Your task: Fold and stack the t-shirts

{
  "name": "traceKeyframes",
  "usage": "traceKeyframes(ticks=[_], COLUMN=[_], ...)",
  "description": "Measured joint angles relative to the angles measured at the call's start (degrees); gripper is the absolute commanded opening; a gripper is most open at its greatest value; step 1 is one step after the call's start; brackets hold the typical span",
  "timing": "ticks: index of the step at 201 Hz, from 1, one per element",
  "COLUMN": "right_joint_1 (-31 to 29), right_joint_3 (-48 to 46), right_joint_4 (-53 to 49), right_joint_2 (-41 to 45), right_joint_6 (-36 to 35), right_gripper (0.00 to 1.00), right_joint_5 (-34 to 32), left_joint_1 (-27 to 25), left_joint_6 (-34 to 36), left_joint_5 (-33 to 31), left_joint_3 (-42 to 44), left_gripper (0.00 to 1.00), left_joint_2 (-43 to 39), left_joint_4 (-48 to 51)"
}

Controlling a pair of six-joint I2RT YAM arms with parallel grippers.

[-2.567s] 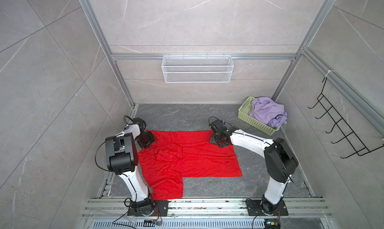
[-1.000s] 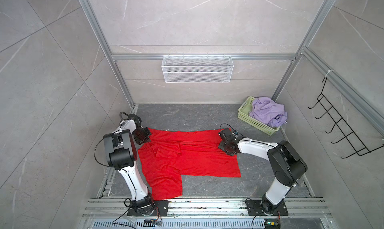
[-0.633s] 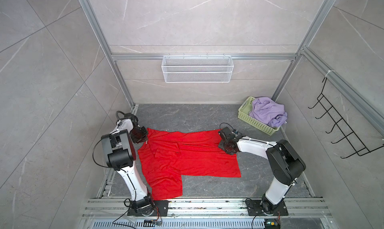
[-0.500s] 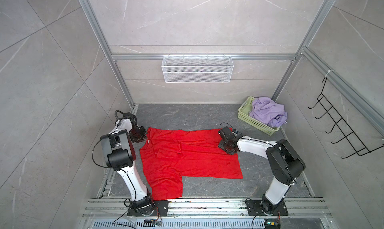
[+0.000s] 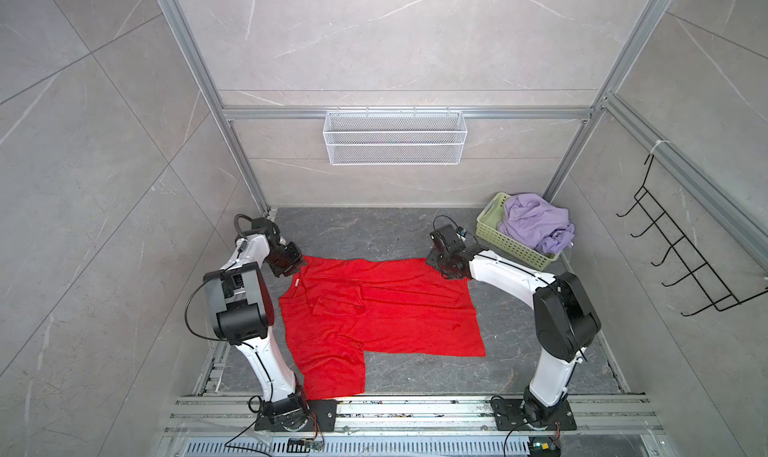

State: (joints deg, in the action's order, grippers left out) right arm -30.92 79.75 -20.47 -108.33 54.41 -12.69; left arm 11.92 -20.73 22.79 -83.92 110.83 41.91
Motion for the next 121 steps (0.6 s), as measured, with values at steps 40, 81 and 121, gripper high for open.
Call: traceKeyframes(ticks=[40, 81, 121], right_joint_1=[0.83, 4.37, 6.56], right_joint_3=[5.22, 3.8, 6.95], right_joint_4=[0.57, 1.14, 1.66], right_joint_2=[-8.61, -11.32, -14.64], right_joint_6=[0.28, 0.44, 0.42], right_gripper=[0.55, 0.55, 0.55], right_joint_5=[0.15, 1.66, 3.1], left_joint_1=[-3.39, -2.6, -1.97], left_joint_6=[-4.83, -8.9, -10.4], left_joint_5=[2.51, 2.84, 2.34], left_joint_3=[-0.11, -0.66, -6.64], left_gripper=[0.36, 0.36, 0.35], left_joint_2=[3.15, 9.27, 13.38], left_joint_4=[-4.83, -8.87, -9.01])
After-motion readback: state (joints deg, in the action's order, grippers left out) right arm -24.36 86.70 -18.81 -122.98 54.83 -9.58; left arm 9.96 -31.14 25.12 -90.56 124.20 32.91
